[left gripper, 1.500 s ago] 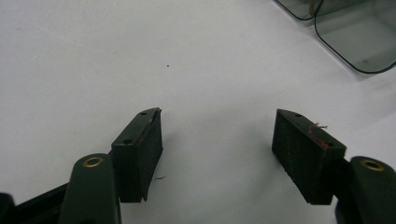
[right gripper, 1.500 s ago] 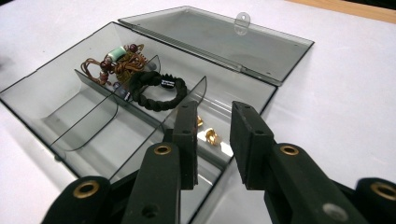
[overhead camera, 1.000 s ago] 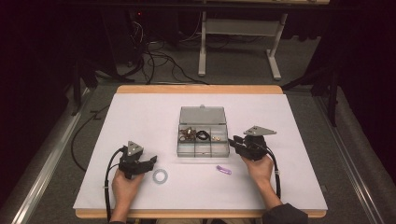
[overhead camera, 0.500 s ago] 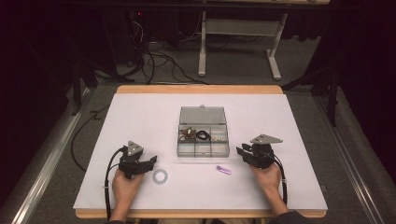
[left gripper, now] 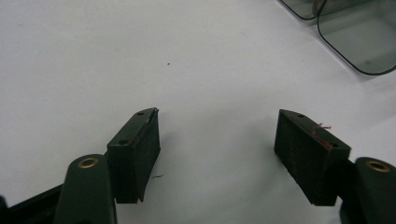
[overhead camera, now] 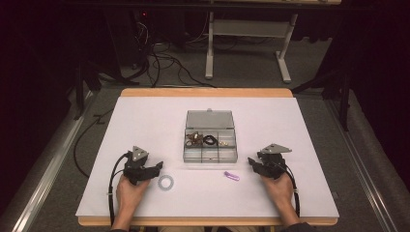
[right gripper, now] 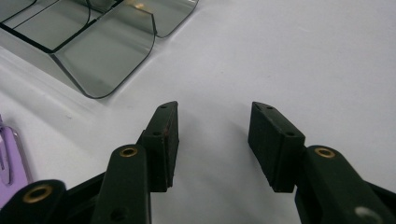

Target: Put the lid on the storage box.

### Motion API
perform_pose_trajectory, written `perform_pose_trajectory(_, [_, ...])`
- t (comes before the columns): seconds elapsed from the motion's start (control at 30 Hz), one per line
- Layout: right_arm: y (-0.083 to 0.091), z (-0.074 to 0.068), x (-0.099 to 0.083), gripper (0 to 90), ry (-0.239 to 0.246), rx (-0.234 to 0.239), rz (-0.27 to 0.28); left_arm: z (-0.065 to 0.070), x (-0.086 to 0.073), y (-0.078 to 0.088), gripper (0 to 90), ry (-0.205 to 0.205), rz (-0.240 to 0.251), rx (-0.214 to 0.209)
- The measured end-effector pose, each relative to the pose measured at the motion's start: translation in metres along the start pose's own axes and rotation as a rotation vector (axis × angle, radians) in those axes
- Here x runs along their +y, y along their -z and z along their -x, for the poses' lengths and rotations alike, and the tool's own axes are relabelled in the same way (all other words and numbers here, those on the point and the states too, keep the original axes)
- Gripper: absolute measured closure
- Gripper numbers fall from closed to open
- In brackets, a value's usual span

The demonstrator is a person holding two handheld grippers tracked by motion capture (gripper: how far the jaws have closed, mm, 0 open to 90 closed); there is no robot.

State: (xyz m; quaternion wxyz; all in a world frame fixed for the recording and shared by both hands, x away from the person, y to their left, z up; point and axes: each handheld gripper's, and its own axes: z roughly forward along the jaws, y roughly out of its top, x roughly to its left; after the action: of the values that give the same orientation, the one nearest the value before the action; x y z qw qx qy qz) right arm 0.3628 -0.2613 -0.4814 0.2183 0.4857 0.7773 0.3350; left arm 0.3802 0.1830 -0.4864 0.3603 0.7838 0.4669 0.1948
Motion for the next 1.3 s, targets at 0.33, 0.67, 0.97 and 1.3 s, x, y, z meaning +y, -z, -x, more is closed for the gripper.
perform_pose_trajectory(0.33, [0.0, 0.0, 0.0, 50.8, 0.003, 0.006, 0.0, 0.004, 0.004, 0.018, 47.4, -0.014, 0.017, -0.049])
perform_pose_trajectory(0.67, [0.0, -0.001, -0.001, 49.4, 0.011, 0.005, 0.002, 0.03, -0.004, 0.039, 57.6, -0.049, 0.039, -0.139])
perform_pose_trajectory(0.97, [0.0, -0.001, -0.001, 47.1, 0.012, 0.002, 0.001, 0.039, -0.015, 0.04, 61.0, -0.089, 0.007, -0.149])
perform_pose_trajectory(1.3, [0.0, -0.002, -0.001, 46.1, 0.011, 0.0, 0.0, 0.039, -0.02, 0.036, 70.4, -0.108, -0.012, -0.135])
